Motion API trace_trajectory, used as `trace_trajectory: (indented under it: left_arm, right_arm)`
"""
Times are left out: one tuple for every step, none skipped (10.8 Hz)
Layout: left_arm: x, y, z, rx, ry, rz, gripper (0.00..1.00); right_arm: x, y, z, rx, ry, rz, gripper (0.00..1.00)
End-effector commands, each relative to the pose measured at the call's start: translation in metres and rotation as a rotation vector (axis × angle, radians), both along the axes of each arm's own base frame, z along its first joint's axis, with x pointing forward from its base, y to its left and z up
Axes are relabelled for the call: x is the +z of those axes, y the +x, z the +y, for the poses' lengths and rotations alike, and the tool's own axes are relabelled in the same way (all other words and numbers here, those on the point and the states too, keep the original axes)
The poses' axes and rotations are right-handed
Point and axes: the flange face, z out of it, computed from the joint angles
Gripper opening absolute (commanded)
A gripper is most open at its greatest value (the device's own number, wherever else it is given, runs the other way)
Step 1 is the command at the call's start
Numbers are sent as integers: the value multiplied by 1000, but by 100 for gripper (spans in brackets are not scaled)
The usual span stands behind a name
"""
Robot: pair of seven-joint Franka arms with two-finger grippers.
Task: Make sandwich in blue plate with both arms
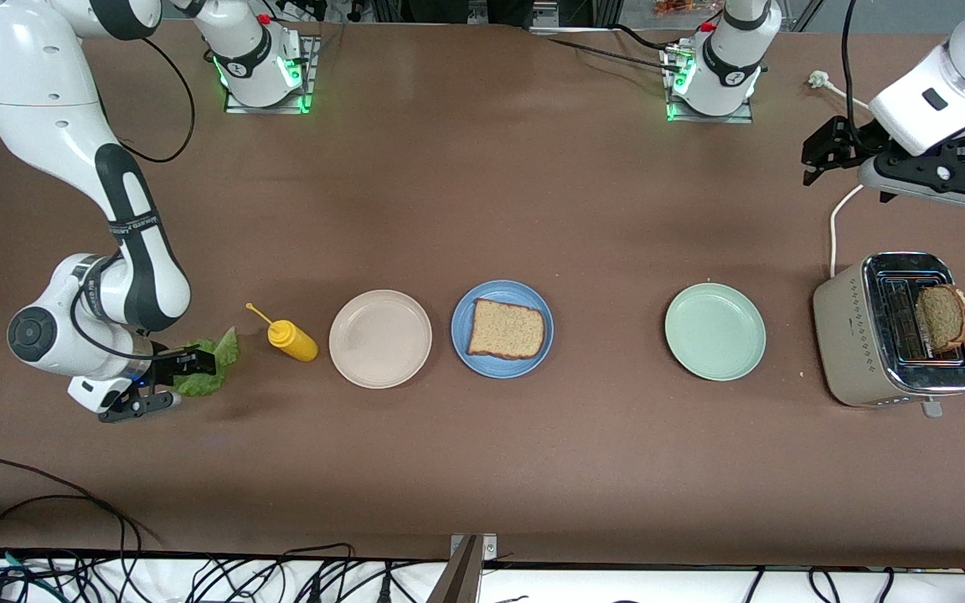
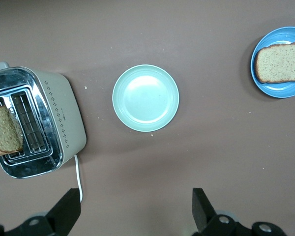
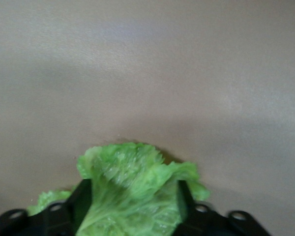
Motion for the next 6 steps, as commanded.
trace_trajectory:
  left_arm:
    - [0, 11, 10, 47, -109, 33, 100]
    - [1, 10, 11, 49, -108, 31, 100]
    - [1, 10, 9, 44, -101, 30, 100]
    - [1, 10, 9, 44, -94, 30, 100]
    - [-1, 11, 11, 46, -90, 35, 100]
    - [-2, 10, 12, 47, -89, 43, 100]
  right_arm:
    - [12, -2, -3, 91, 12, -30, 0]
    - [15, -1, -5, 96, 10, -34, 0]
    - [18, -1, -6, 93, 11, -38, 0]
    - [21, 0, -6, 89, 11, -42, 0]
    - [22, 0, -5, 86, 14, -41, 0]
    - [22, 0, -5, 86, 14, -41, 0]
